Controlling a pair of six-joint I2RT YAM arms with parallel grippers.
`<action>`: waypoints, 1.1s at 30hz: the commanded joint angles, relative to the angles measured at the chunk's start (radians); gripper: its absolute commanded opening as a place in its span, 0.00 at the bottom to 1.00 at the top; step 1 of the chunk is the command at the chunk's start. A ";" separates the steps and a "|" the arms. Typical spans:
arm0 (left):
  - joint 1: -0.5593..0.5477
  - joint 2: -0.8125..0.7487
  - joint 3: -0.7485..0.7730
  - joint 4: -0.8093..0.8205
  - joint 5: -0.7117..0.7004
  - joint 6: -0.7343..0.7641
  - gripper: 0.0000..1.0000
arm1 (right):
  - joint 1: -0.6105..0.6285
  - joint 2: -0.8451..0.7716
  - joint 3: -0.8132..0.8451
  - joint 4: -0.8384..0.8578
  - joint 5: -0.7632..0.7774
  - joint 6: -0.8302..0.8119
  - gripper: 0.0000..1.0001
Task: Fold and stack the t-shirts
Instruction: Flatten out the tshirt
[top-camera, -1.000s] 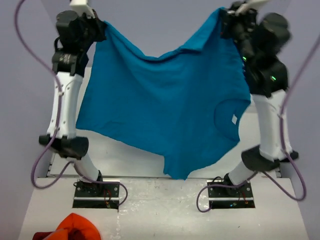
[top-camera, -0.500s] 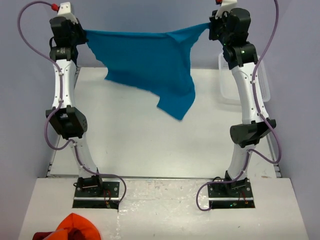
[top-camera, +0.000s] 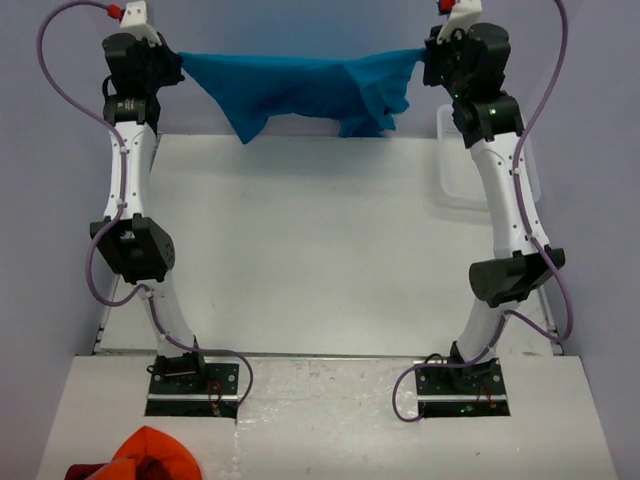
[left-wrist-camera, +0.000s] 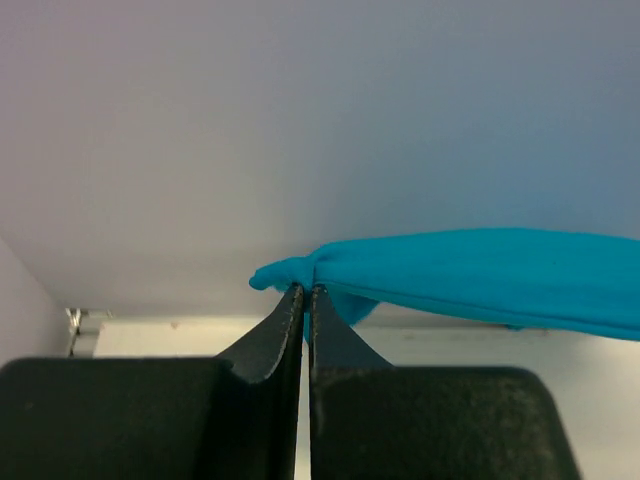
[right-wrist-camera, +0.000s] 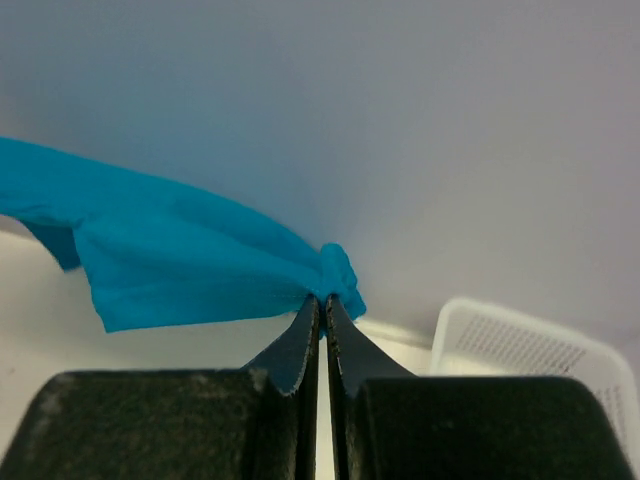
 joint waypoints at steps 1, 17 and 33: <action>0.000 0.037 -0.105 -0.043 -0.019 -0.013 0.00 | -0.006 0.017 -0.125 -0.042 0.025 0.016 0.00; -0.001 -0.139 -0.250 -0.213 -0.167 -0.021 0.00 | -0.004 -0.420 -0.604 0.018 0.091 0.081 0.00; -0.195 -0.676 -0.445 0.014 -0.085 0.053 0.00 | 0.382 -0.687 -0.454 0.084 0.393 -0.136 0.00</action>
